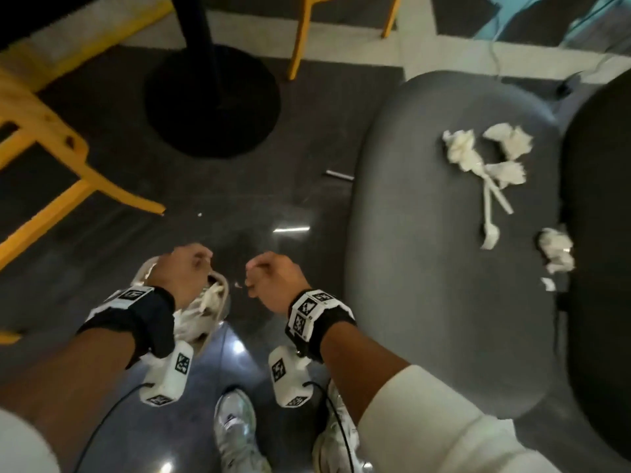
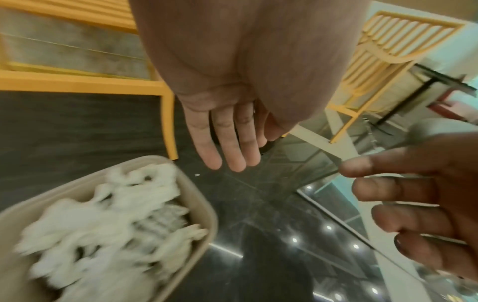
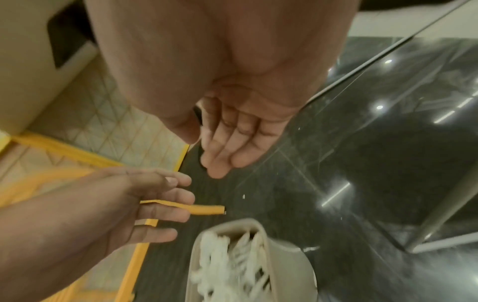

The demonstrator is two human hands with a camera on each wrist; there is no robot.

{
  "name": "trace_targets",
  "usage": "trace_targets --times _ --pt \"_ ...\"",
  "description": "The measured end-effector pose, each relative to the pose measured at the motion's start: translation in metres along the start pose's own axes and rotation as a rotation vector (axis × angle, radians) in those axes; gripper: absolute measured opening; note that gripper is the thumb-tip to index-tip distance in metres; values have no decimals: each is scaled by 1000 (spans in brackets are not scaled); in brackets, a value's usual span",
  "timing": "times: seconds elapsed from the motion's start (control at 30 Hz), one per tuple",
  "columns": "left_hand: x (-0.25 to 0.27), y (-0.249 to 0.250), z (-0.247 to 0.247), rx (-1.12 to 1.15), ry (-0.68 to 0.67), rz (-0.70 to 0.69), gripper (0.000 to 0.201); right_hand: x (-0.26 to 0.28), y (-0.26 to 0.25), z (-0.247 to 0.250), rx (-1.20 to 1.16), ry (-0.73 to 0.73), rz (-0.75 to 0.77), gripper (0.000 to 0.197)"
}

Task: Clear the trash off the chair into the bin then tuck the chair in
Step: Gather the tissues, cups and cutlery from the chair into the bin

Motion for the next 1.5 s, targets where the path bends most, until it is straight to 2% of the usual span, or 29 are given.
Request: trace_targets --times 0.07,0.2,0.37,0.47,0.57,0.63,0.83,0.9,1.0,1.07,1.13,1.2,1.27,1.3,1.37,1.43,1.5 --pt "-2 63 -4 26 -18 -92 19 1 3 50 -73 106 14 23" --pt "-1 191 -25 55 35 -319 19 9 12 159 -156 341 71 13" --pt "18 328 -85 24 35 -620 22 14 72 284 -174 628 81 15" --pt "24 387 -130 -115 60 -812 34 19 111 334 -145 652 35 18" --pt "19 434 -161 -226 156 -890 52 23 138 367 -92 657 18 16" --pt "13 457 -177 -307 161 -905 60 20 151 382 -104 665 5 16" --pt "-4 484 -216 -522 22 -854 59 8 157 404 -143 682 24 13" --pt "-8 482 -219 -533 13 -836 48 2 154 412 -114 688 38 13" --pt "-11 470 -215 -468 59 -873 18 -11 143 429 61 721 126 10" --pt "-10 460 -210 -459 37 -910 13 -27 129 444 218 726 179 28" --pt "-10 449 -202 -452 -9 -904 13 -50 110 461 366 718 203 56" --pt "-12 436 -189 -363 -20 -878 12 -76 91 472 507 645 191 81" --pt "-17 426 -174 -239 5 -839 15 -99 79 477 644 503 161 93" --pt "-20 422 -168 -201 23 -827 17 -107 76 475 710 433 153 91" --pt "-25 415 -159 -173 55 -820 18 -116 73 468 804 386 173 70" --pt "-29 410 -149 -129 85 -785 18 -116 73 458 838 421 204 46" --pt "-31 405 -141 -66 99 -716 19 -111 73 450 839 487 213 33"
Point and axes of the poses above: each hand's wrist, its own x-axis away from the middle knuckle, its own z-axis out of the back of the hand, y = z × x, the point moved 2 cm from there along -x, towards the middle knuckle, and after that the axes turned 9 degrees about y, right-handed, at the moved point
